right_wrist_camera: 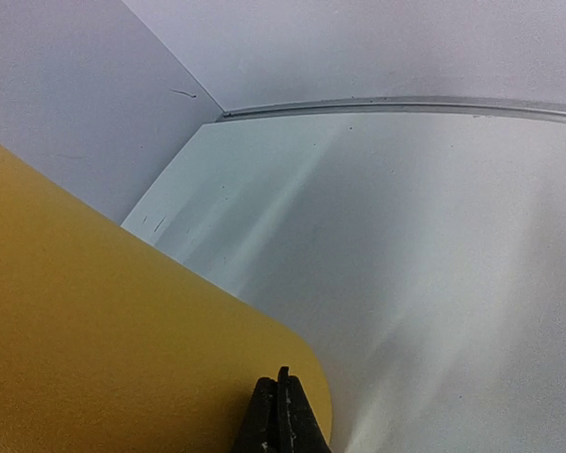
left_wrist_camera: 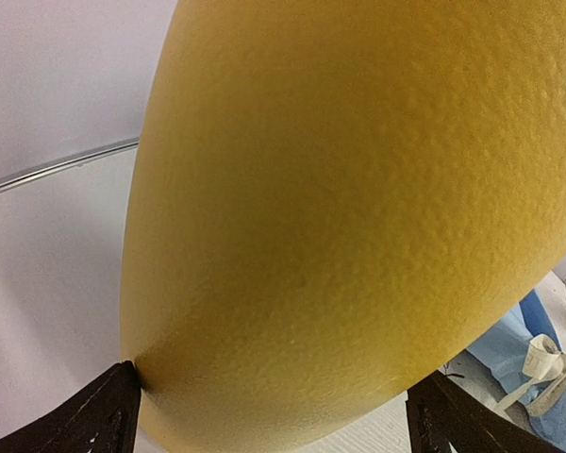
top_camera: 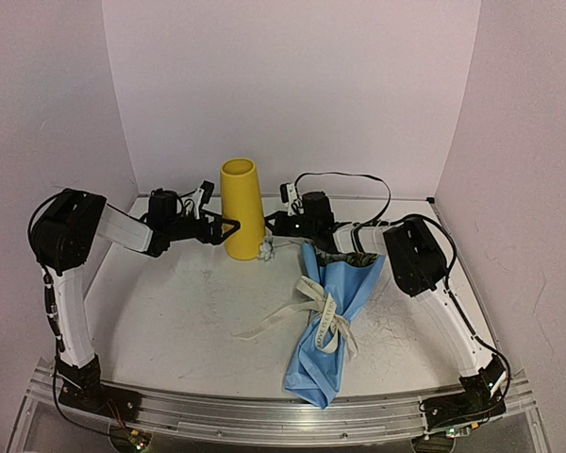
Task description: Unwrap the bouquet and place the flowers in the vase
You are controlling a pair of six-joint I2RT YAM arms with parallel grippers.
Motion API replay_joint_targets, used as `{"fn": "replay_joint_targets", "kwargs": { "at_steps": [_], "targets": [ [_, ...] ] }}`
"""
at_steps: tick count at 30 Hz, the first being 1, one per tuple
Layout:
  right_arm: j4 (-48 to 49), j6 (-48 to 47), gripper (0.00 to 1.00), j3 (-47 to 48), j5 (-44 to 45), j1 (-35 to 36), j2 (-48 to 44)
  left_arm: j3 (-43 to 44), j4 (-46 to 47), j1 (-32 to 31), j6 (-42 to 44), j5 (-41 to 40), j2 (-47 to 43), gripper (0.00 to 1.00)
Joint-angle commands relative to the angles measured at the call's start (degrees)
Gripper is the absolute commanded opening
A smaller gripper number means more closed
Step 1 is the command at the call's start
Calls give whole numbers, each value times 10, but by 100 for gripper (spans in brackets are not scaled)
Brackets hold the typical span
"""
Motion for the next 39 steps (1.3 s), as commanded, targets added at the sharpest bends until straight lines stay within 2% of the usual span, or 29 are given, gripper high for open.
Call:
{"fn": "replay_joint_targets", "kwargs": {
  "at_steps": [1, 9, 21, 28, 32, 37, 39],
  "targets": [
    [12, 1, 0, -11, -68, 60, -54, -30, 25, -5, 14, -36, -60, 99],
    [14, 4, 0, -23, -44, 85, -67, -107, 22, 10, -12, -91, -126, 100],
    [2, 23, 0, -14, -16, 91, -79, -161, 20, 18, -21, -180, -181, 100],
    [2, 37, 0, -6, 7, 103, -66, -182, 20, 18, -9, -178, -196, 99],
    [1, 45, 0, 14, 17, 113, -56, -216, 20, 19, -14, -243, -226, 100],
    [2, 51, 0, -36, 84, 114, -95, -245, 18, 28, -30, -298, -257, 100],
    [9, 34, 0, -89, 134, 114, -146, -266, 17, 30, -48, -324, -283, 100]
  ]
}}
